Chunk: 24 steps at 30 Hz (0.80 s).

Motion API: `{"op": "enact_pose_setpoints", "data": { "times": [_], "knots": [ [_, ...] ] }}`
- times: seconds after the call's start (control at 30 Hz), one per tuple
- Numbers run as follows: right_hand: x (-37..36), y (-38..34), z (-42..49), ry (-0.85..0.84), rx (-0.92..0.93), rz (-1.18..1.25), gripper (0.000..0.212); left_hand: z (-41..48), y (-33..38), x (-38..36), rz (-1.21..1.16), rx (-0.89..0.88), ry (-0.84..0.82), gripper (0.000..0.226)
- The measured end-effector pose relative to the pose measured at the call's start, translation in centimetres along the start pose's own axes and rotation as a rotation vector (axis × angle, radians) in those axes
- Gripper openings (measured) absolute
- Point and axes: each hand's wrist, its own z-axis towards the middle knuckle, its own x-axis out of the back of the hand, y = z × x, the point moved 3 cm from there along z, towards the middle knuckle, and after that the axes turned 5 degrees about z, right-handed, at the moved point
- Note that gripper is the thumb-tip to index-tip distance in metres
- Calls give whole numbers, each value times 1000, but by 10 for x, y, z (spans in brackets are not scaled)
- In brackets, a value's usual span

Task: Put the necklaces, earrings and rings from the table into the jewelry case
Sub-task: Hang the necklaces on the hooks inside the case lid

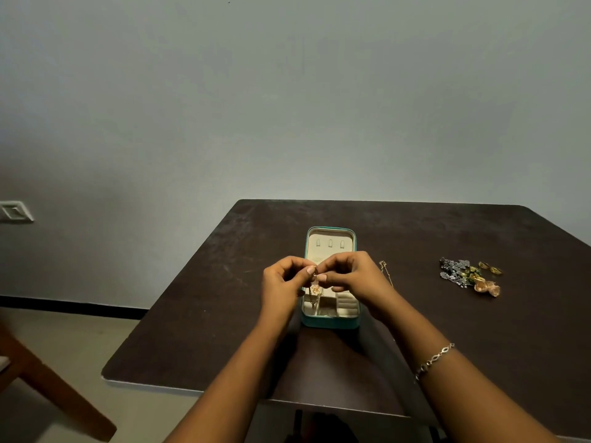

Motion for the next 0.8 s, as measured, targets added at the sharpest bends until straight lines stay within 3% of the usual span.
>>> {"op": "enact_pose_setpoints", "data": {
  "times": [0.27, 0.6, 0.8],
  "knots": [
    [0, -5, 1, -48, 16, -74, 2, -1, 5, 1, -12, -19, -6, 8],
    [17, -30, 2, 59, 52, 89, 11, -2, 6, -5, -69, 6, -177, 9],
    [28, -55, -1, 70, 111, 177, 13, -3, 4, -4, -66, 48, -139, 12]
  ]
}}
